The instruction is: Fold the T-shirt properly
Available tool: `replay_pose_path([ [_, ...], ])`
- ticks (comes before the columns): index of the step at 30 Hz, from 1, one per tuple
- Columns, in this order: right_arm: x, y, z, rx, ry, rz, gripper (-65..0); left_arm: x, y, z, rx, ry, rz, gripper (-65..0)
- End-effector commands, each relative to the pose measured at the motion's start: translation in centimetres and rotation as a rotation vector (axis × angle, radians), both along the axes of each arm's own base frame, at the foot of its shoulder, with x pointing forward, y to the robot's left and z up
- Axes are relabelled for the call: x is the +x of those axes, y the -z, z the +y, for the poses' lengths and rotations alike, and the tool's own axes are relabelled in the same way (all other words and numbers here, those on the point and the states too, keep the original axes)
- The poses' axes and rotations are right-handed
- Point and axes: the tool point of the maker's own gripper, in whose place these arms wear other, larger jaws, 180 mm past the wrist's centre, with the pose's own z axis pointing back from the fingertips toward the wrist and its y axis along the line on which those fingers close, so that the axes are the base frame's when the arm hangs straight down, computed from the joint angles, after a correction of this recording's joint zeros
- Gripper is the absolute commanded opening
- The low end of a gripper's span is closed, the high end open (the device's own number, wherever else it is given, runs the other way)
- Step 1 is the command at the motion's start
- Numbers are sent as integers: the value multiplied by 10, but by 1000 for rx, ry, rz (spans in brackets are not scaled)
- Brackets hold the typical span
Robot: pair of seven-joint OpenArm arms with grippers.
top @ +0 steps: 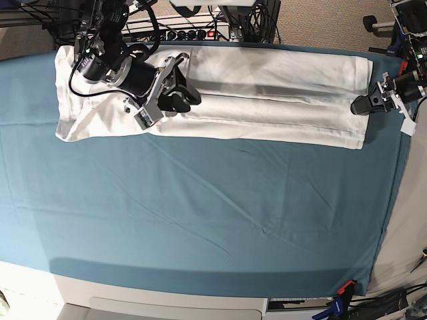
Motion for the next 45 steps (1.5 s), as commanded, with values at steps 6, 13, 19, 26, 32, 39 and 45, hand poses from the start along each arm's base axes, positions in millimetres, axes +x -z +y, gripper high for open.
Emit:
replay_pose_path([
  [6, 12, -13, -11, -4, 49, -72, -456, 3, -8, 9, 31, 13, -18, -637],
  [13, 31, -44, -99, -94, 320, -205, -456, 6, -18, 20, 88, 43, -53, -650],
  [19, 20, -60, -184, -199, 569, -247, -456, 24, -55, -5, 154, 138, -203, -650],
  [26, 3, -73, -233, -264, 719, -273, -456, 10, -86, -68, 207, 334, -361, -650],
  [32, 1, -73, -236, -270, 730, -272, -456, -23, -91, -156, 100, 553, -413, -650],
  [39, -4, -66, -245, -325, 755, -240, -456, -26, -81, -228, 51, 667, -452, -650],
  [45, -6, -64, -258, -363, 814, -224, -456, -20, -85, -277, 43, 735, -520, -650],
])
